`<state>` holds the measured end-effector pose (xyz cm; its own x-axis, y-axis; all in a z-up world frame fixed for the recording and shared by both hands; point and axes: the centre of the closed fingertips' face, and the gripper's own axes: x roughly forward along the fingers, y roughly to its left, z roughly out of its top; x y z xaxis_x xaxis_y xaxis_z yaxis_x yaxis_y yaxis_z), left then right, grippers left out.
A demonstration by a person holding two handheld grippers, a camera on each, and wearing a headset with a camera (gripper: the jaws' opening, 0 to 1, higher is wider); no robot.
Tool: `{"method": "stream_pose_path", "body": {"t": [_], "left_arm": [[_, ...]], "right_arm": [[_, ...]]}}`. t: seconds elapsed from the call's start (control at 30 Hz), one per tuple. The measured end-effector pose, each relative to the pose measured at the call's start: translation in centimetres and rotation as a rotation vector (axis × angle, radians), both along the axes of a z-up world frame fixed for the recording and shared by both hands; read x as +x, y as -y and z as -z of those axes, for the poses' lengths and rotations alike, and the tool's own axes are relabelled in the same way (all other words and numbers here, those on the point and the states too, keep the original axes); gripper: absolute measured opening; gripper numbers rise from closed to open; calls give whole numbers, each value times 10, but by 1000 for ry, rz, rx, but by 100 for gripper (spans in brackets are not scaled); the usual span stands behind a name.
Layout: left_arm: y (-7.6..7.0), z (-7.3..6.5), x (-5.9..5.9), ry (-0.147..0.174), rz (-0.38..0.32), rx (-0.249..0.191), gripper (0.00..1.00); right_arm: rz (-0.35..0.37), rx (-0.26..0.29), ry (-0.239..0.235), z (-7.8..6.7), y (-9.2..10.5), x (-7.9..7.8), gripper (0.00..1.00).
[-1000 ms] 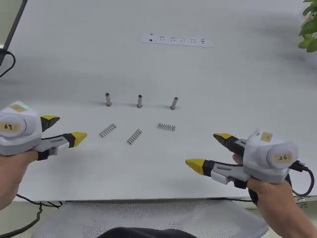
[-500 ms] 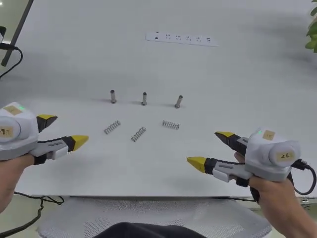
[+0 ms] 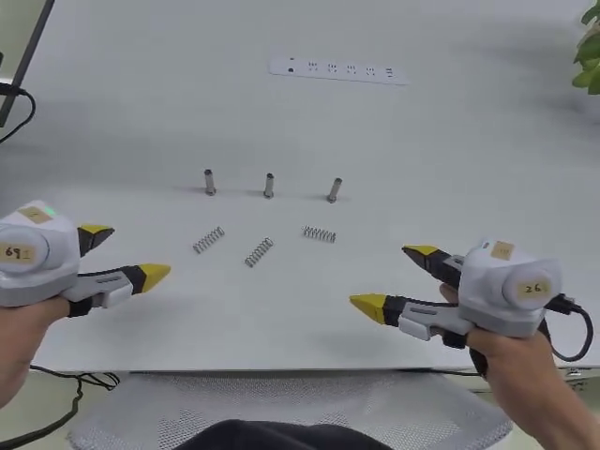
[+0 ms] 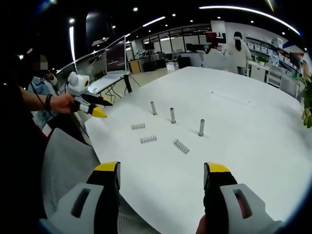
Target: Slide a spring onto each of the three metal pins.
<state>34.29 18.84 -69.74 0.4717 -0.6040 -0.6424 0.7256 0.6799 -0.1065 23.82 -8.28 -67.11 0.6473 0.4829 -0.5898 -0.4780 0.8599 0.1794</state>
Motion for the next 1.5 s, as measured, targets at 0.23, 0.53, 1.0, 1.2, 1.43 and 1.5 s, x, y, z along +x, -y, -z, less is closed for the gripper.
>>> {"method": "stream_pose_path", "body": {"t": [0.23,0.53,1.0,1.2,1.43,1.5], "left_arm": [[8,5,2,-2,25,17,53],[24,17,3,-21,62,18,51],[41,31,11,-36,94,24,46],[46,37,15,-50,84,13,43],[54,48,16,-66,94,17,39],[55,52,17,-66,101,29,38]], "right_arm": [[-2,-4,-2,0,0,0,69],[3,-5,-1,-1,2,1,68],[9,-3,-4,-1,4,1,68],[5,-6,-10,1,4,0,68],[9,-10,-15,2,5,-2,68],[9,-8,-16,1,5,-3,68]]}}
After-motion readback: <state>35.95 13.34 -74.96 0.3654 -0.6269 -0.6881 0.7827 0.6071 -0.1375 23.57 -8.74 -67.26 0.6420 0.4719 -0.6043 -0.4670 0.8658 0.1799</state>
